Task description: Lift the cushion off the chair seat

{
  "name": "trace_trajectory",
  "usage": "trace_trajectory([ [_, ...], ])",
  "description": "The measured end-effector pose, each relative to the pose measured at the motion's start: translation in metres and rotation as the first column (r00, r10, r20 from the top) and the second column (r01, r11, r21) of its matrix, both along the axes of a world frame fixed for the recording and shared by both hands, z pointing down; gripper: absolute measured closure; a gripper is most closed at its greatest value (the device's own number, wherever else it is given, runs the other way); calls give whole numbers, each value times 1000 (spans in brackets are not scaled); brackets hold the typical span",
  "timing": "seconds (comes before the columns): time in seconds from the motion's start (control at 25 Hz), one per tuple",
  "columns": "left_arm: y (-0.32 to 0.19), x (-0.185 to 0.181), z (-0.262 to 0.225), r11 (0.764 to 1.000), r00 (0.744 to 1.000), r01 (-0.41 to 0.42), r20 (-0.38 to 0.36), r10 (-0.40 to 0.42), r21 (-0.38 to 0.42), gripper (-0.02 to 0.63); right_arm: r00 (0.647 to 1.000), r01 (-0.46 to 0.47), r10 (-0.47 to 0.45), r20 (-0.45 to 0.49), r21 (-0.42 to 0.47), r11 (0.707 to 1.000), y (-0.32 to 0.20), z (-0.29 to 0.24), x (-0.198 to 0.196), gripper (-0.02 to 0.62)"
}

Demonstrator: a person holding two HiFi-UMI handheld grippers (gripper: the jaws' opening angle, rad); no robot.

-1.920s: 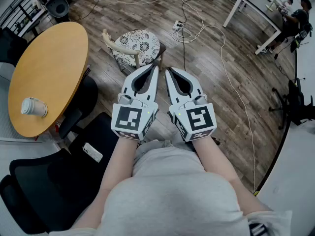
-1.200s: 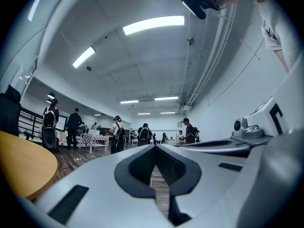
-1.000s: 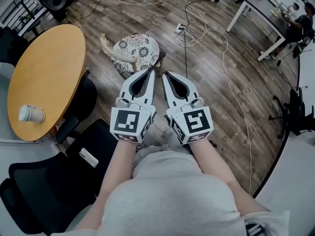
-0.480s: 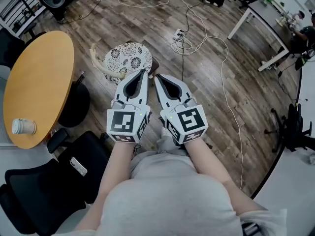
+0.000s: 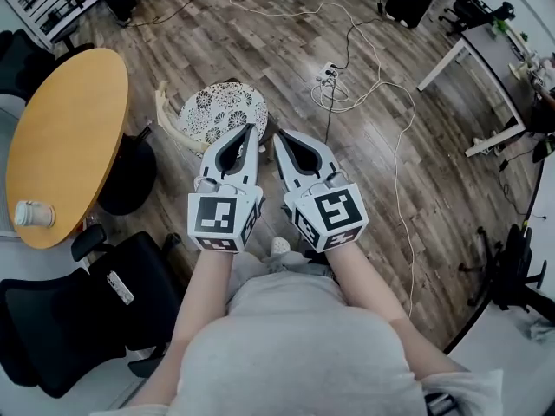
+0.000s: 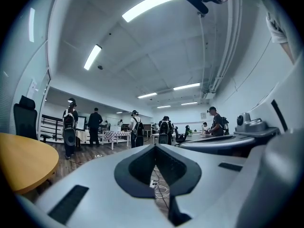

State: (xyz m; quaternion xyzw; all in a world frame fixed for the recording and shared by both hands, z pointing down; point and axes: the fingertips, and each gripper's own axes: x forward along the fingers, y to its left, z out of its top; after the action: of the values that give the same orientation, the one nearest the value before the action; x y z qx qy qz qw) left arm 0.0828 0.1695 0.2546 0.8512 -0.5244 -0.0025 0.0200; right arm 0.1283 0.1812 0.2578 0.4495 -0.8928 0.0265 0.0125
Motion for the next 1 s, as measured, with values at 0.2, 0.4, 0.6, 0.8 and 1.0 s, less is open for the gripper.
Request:
trace_trajectory([
  [0.2,-14,0,3,998,998,59,6,-59,-11,604,1000,28,-28,7,-21,999,-19,8,5,571],
  [0.4,-26,-1,7,996,997,78,19,-78,-30,604,998,60,-59,15,-33,998,-30,12,2,571],
  [0.6,-40,-4,15,996,996,82,42,-80,-46,604,996,74,-70,60,-79,994,-47,20,-3,571],
  [0.8,-64,-10,24,995,996,84,47,-81,-59,604,995,78,-73,67,-78,994,-71,24,-8,570],
  [1.0,-93,-17,28,993,995,94,38,-92,-68,604,995,94,-91,43,-82,992,-99,29,-19,571],
])
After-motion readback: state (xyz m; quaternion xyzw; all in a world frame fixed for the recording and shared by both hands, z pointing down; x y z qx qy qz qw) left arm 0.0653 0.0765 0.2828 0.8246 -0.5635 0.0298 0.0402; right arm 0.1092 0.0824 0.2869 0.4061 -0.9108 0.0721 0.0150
